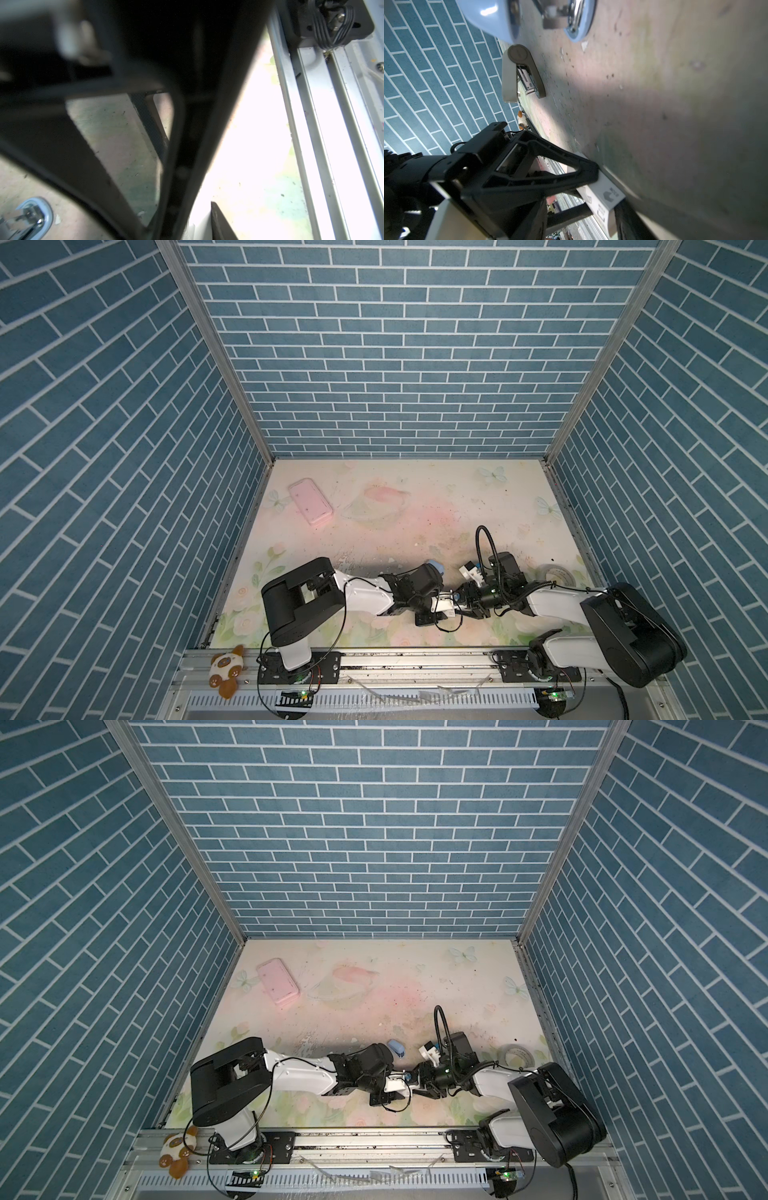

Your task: Load the staples into the stapler

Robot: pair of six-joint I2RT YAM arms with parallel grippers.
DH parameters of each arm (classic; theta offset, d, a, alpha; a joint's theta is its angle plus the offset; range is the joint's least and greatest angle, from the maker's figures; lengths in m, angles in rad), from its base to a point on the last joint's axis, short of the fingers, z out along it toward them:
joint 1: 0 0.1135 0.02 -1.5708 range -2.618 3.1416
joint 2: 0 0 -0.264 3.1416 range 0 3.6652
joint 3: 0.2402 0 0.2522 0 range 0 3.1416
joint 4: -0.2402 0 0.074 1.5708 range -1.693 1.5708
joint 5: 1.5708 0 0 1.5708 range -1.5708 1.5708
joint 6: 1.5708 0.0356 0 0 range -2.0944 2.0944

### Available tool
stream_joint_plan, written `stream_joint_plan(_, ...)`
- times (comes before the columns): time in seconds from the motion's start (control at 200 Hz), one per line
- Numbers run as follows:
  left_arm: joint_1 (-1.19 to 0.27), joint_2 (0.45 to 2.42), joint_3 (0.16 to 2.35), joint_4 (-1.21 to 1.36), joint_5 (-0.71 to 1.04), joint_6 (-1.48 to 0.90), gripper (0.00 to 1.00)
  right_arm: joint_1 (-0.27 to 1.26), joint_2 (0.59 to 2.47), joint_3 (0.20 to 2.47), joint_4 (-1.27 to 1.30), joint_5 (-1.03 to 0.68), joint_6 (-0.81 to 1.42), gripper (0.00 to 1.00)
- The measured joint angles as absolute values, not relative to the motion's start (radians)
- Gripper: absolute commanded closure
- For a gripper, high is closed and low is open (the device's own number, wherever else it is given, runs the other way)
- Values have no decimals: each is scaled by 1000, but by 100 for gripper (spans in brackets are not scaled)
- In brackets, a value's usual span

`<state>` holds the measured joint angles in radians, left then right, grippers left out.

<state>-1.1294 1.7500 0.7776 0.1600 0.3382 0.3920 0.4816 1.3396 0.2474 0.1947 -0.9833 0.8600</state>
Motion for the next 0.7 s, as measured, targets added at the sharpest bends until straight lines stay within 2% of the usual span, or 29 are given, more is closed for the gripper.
stream_joint_plan(0.215,-1127,1750,780,152,339,392,64,482,1357,245,218,-995,860,48)
stream_joint_plan(0.545,-1127,1757,790,151,341,398,44,503,1347,245,213,-971,857,48)
stream_joint_plan(0.7,-1123,1734,791,98,339,410,39,503,1330,245,199,-954,856,47)
